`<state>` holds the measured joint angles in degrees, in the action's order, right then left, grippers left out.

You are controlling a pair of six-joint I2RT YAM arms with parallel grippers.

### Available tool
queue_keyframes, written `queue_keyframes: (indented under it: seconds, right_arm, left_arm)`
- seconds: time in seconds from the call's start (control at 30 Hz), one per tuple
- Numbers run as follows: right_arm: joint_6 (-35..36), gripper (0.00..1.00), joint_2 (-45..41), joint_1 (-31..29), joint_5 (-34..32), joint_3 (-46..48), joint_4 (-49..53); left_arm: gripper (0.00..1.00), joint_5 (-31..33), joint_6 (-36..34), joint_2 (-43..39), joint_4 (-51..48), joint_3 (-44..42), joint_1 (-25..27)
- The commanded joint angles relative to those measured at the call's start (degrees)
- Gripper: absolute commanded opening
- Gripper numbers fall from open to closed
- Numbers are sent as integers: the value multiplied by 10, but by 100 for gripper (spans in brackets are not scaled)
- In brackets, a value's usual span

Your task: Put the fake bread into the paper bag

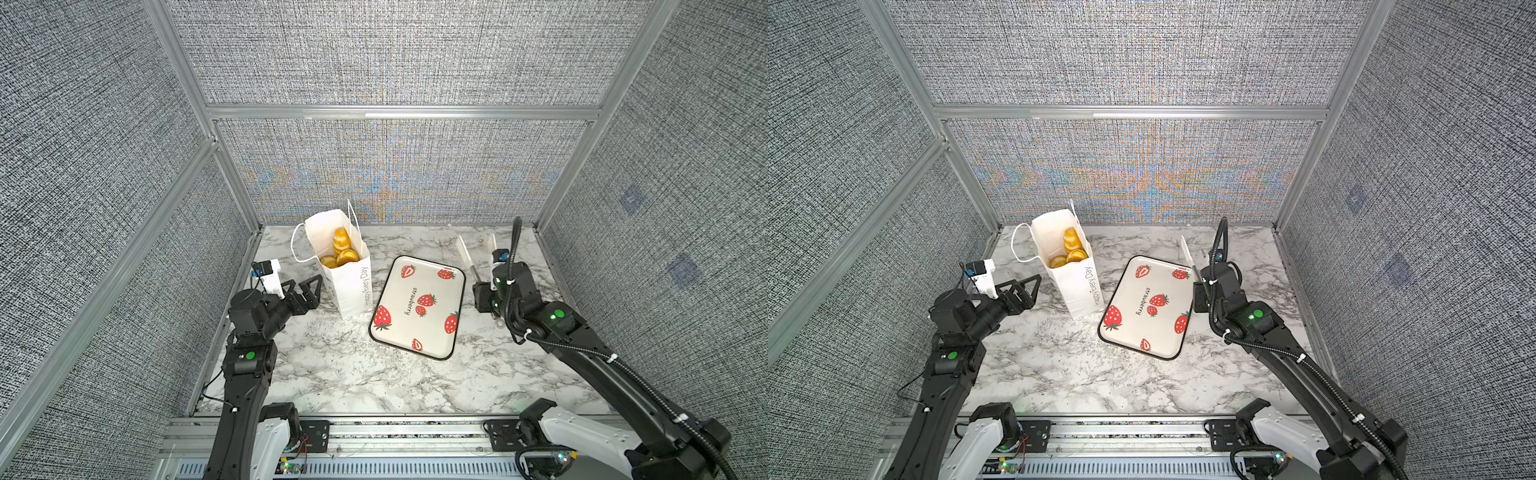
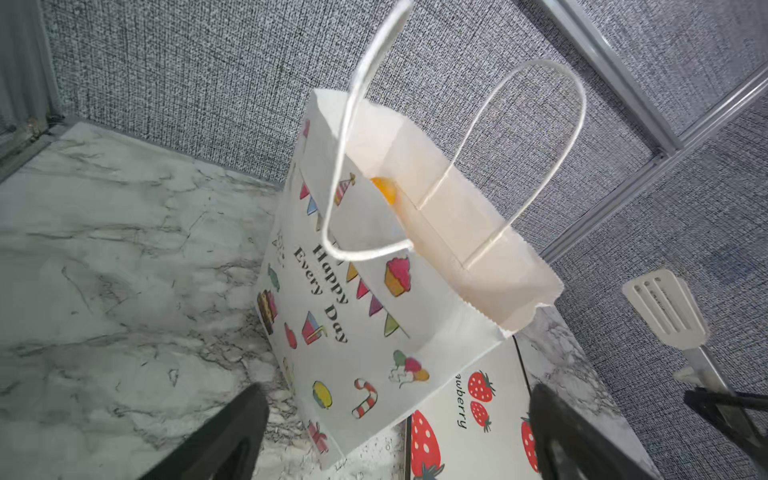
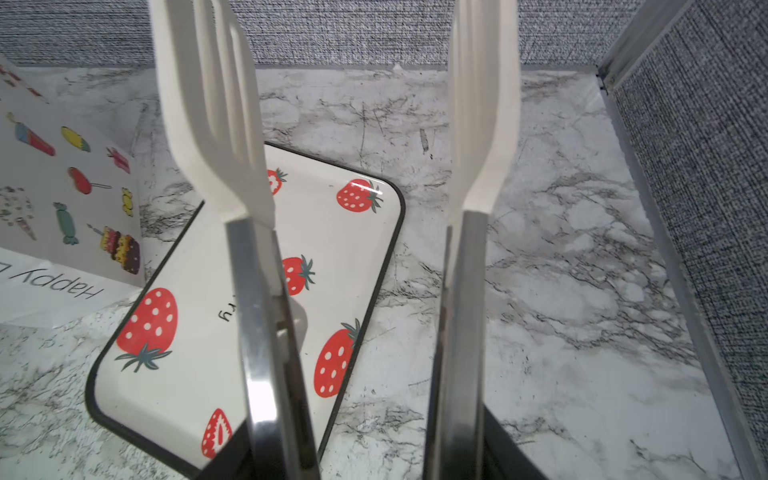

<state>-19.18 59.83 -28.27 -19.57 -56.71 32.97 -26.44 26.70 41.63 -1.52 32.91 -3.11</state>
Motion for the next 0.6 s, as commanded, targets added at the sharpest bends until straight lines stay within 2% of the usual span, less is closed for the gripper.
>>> queue_keyframes:
  seconds: [0.0, 0.2, 0.57]
  right_arm:
    - [-17, 56, 4, 25, 24, 9, -12]
    - [-29, 56, 21, 88, 69, 32, -22]
    - [-65, 55, 73, 189, 157, 84, -89]
  left_arm:
    - [99, 40, 21, -12, 10, -17, 1]
    - [99, 92, 39, -6, -21, -31, 1]
    - [99, 179, 88, 15, -1, -70, 2]
